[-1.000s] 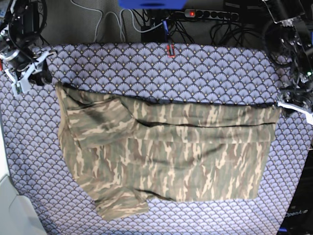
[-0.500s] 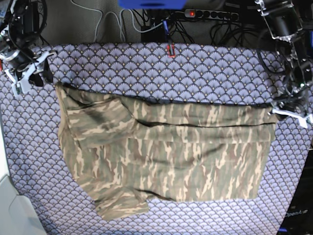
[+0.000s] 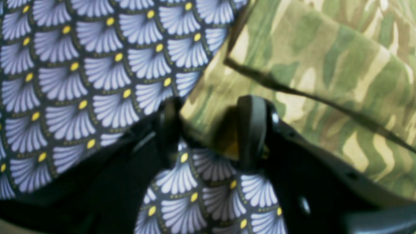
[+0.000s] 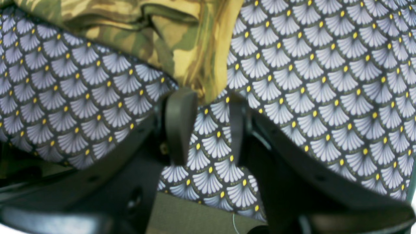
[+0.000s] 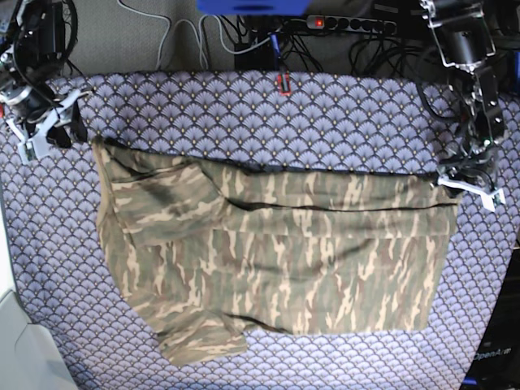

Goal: Fold the T-shirt properly
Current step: 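Lower both grippers onto the folded edge and grasp it again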

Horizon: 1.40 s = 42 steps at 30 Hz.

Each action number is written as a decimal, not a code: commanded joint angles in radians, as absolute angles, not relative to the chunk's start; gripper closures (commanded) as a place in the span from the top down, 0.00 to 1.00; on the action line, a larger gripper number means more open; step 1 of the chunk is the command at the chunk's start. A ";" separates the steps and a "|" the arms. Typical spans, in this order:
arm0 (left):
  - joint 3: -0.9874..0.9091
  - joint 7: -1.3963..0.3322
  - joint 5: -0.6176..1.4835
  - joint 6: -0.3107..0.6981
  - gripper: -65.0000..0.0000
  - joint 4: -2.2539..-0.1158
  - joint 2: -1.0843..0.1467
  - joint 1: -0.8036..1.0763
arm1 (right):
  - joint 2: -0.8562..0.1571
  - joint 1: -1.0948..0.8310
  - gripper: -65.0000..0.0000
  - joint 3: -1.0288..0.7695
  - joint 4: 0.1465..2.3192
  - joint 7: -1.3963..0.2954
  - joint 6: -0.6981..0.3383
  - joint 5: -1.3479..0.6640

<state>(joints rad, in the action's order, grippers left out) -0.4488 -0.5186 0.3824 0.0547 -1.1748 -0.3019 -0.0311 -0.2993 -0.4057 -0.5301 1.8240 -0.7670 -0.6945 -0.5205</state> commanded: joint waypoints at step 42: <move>-0.449 -0.504 0.392 0.061 0.01 -1.067 -0.300 -0.079 | -0.289 -0.254 0.34 -0.533 1.844 -0.972 -0.698 -0.536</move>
